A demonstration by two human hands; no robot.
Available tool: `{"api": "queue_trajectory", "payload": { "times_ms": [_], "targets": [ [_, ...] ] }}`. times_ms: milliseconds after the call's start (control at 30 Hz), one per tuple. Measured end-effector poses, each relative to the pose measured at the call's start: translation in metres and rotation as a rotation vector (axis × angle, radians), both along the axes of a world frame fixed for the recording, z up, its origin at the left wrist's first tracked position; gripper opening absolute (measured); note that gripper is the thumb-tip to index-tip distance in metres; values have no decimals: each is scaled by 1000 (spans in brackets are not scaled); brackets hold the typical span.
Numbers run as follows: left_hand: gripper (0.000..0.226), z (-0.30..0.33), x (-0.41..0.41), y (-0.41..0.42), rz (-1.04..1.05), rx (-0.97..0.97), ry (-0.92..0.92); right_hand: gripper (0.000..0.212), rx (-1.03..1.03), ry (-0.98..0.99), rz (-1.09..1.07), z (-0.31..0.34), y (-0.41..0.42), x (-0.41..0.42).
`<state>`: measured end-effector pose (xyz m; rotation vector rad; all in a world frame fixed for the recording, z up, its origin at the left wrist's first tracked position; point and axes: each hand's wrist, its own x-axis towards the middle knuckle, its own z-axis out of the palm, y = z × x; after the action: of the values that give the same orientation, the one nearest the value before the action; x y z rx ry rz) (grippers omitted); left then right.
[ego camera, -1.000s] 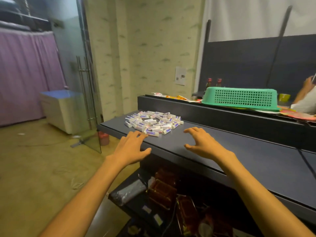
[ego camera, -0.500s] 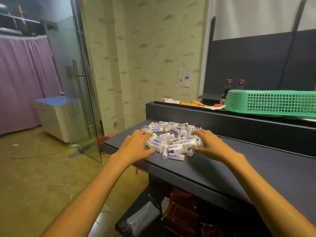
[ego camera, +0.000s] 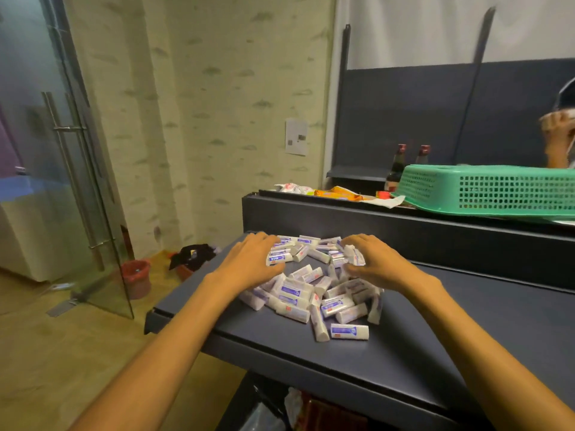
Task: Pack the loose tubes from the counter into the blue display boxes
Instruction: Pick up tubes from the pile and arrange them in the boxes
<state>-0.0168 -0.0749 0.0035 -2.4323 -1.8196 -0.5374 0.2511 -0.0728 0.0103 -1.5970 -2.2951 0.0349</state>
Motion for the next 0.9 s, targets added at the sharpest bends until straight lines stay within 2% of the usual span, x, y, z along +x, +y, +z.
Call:
{"api": "queue_trajectory", "payload": {
  "times_ms": [433, 667, 800, 900],
  "targets": [
    [56, -16, 8, 94, -319, -104, -62, 48, -28, 65, -226, -12, 16, -11],
    [42, -20, 19, 110, -330, -31, 84, 48, -45, 79, -260, -19, 19, -4],
    [28, -17, 18, 113, -328, -96, 15, 46, -32, 95, -241, -15, 24, 0],
    [26, -14, 12, 114, -314, -81, -185, 46, -22, 109, -230, -14, 27, 2]
  ]
}}
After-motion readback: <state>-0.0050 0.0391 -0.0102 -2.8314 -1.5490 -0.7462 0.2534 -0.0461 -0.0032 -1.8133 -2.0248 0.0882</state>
